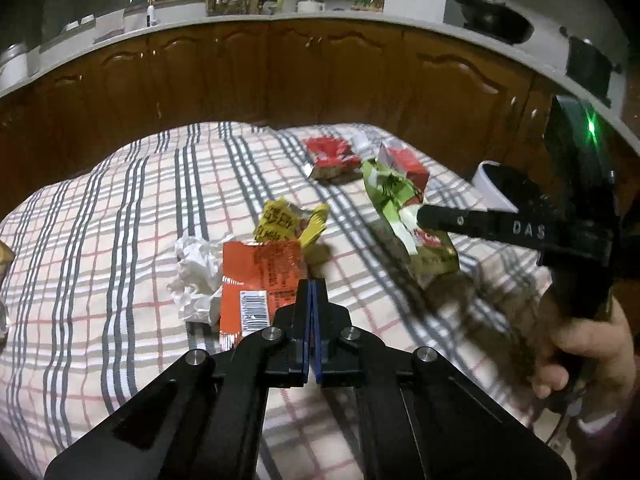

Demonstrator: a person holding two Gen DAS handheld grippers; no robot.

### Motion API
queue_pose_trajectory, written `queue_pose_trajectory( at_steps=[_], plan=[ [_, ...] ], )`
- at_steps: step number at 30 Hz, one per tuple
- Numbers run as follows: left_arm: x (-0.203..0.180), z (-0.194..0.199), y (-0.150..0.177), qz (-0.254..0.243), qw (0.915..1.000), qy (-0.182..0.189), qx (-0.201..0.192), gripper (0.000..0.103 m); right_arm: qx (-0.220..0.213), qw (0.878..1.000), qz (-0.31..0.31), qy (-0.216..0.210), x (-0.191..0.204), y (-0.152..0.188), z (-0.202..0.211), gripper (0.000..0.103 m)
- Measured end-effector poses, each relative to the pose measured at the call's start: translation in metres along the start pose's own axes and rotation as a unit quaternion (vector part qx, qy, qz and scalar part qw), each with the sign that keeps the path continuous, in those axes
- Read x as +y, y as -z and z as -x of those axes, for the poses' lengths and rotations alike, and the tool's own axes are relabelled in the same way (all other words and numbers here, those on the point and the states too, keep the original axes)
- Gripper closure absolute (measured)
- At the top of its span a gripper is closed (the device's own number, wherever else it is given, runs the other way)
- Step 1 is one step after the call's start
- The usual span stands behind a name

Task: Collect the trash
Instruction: 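Grasp green juice pouch with right gripper while left gripper grasps orange snack bag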

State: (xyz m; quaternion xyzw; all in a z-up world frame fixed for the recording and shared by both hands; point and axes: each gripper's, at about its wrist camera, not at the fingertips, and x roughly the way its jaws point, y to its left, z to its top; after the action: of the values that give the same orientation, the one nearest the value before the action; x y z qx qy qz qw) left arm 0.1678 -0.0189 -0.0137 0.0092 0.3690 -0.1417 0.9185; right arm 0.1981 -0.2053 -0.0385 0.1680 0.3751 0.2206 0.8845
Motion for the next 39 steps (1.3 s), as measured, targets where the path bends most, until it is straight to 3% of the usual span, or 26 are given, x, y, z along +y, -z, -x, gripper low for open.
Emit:
queue_pose_trajectory(
  at_steps=[7,15,16,18,20,21,27,34,35,36,37,39],
  plan=[
    [-0.009,0.022,-0.012,0.007,0.9990,0.034,-0.027,0.103,-0.024,1.000,-0.002,-0.005,-0.005,0.009,0.035,0.100],
    [-0.011,0.021,-0.014,-0.001,0.9998,0.006,-0.021,0.100,-0.050,0.999,-0.010,0.007,-0.020,0.013,0.069,0.100],
    [-0.006,0.020,-0.013,0.005,0.9999,0.001,-0.016,0.097,-0.051,0.999,-0.011,0.007,-0.021,0.014,0.072,0.100],
    [0.004,0.016,-0.010,0.015,0.9998,-0.010,-0.012,0.064,-0.050,0.999,-0.012,0.005,-0.023,0.017,0.074,0.100],
    [0.012,0.014,-0.006,0.021,0.9993,-0.030,-0.009,0.039,-0.046,0.999,-0.014,0.004,-0.023,0.020,0.073,0.100],
    [0.016,0.013,-0.004,0.021,0.9991,-0.035,-0.008,0.037,-0.044,0.999,-0.015,0.003,-0.023,0.022,0.072,0.100],
    [0.032,0.000,0.002,0.040,0.9988,-0.027,0.008,0.037,-0.038,0.999,-0.023,-0.003,-0.026,0.028,0.067,0.100],
    [0.004,-0.025,0.009,-0.002,0.9993,-0.027,0.027,0.038,-0.039,0.999,-0.025,-0.002,-0.022,0.028,0.065,0.100],
    [0.000,-0.028,0.011,-0.009,0.9991,-0.032,0.028,0.051,-0.040,0.999,-0.026,-0.002,-0.022,0.029,0.065,0.100],
    [-0.003,-0.031,0.012,-0.015,0.9989,-0.033,0.029,0.078,-0.041,0.999,-0.027,-0.001,-0.023,0.029,0.066,0.100],
    [-0.005,-0.036,0.013,-0.017,0.9988,-0.024,0.039,0.088,-0.042,0.999,-0.028,0.000,-0.024,0.029,0.067,0.100],
    [-0.005,-0.038,0.014,-0.012,0.9990,-0.018,0.038,0.088,-0.043,0.999,-0.030,0.000,-0.026,0.031,0.069,0.100]
  ],
)
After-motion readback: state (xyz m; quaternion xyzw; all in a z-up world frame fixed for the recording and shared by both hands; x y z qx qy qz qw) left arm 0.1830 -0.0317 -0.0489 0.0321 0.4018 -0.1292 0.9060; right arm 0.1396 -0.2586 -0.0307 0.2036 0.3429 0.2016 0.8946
